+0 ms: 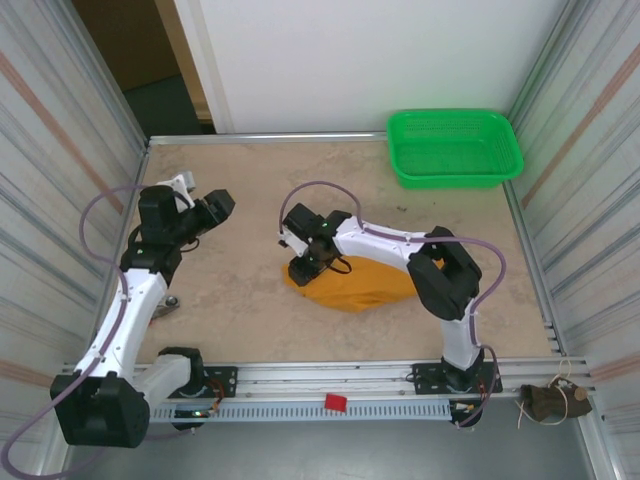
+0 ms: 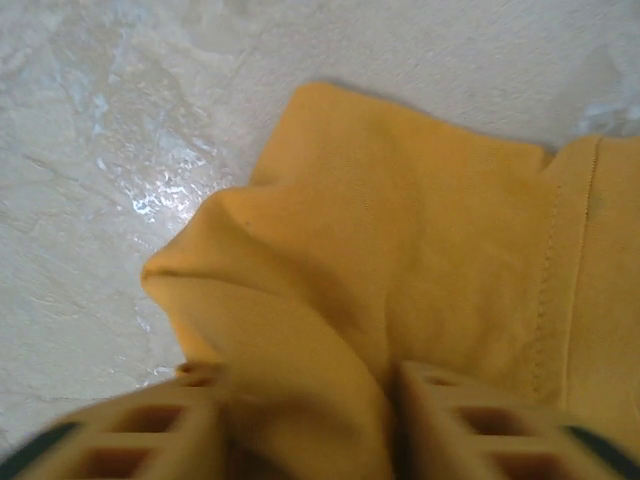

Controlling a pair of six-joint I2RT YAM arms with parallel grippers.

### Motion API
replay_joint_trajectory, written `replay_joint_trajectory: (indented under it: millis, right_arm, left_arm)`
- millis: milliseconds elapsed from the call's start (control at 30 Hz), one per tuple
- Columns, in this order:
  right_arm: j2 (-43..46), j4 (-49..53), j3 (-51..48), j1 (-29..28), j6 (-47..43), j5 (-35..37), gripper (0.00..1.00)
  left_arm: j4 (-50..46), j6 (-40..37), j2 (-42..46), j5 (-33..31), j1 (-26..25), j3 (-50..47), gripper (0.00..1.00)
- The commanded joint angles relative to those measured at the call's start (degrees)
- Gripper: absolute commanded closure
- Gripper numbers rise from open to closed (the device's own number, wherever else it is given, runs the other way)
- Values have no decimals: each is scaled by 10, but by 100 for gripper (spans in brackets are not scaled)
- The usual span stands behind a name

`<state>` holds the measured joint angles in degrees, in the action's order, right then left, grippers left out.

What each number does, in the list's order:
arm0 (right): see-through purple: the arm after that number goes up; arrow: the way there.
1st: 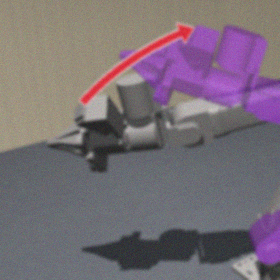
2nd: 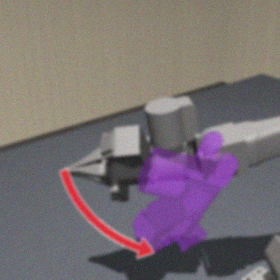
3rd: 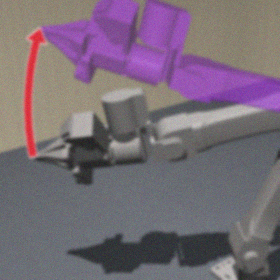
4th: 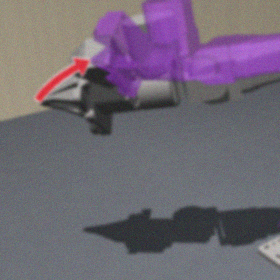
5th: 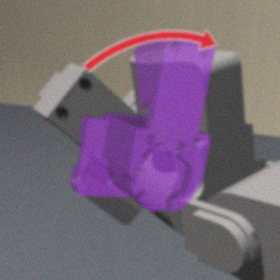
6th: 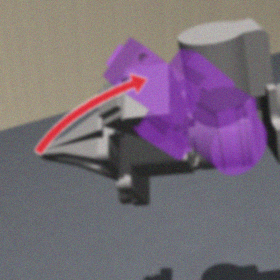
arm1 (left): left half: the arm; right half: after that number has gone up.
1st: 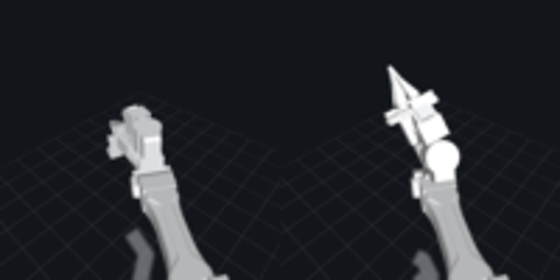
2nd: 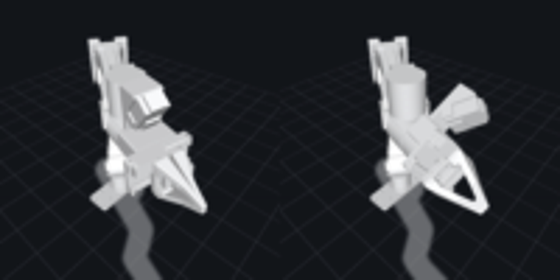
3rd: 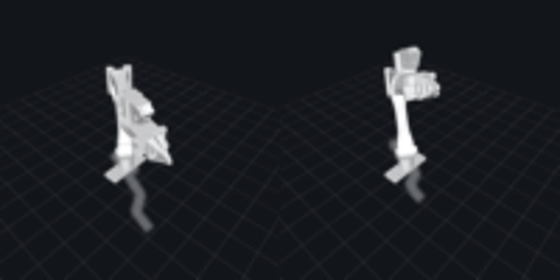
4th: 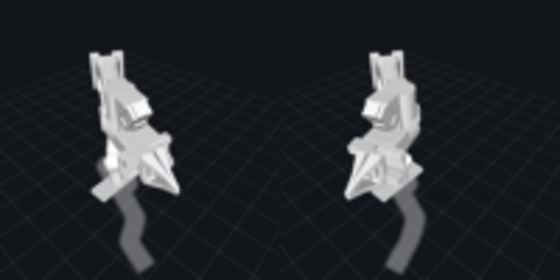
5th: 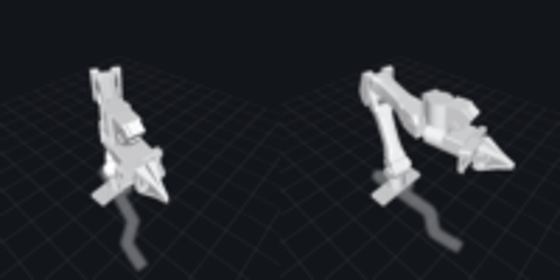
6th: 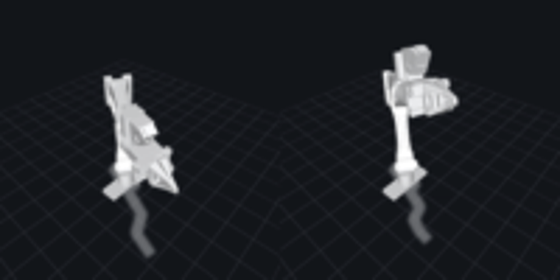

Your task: Fold the inside-out t-shirt

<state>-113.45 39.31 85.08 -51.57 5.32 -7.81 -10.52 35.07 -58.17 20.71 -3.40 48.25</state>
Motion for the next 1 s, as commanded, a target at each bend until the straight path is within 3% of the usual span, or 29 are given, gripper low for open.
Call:
replay_joint_trajectory:
  millis: [0,267,367,433,600,767,800,867,900,967]
  right_arm:
    - [-7,46,62,9,-21,-43,100]
    - [50,54,284,16,29,-117,100]
    - [105,29,286,26,47,-104,100]
    - [159,-3,232,42,65,-89,100]
    - [339,-135,-86,107,141,-54,100]
    - [443,-228,-364,154,220,-37,99]
    - [450,-230,-392,156,226,-30,92]
    - [467,-208,-424,154,231,4,63]
    - [478,-199,-431,154,232,22,53]
    - [506,-195,-429,157,230,34,47]
  left_arm:
    - [-4,7,16,26,6,6,41]
    - [2,13,23,25,9,-5,41]
    - [4,12,23,25,9,-4,41]
    - [4,12,23,26,9,-4,41]
    - [3,6,23,31,9,-6,40]
    - [17,12,20,43,9,-20,40]
    - [19,13,18,44,9,-22,40]
    - [20,14,14,51,9,-23,40]
    - [19,13,13,54,9,-23,40]
    - [15,12,13,58,8,-23,39]
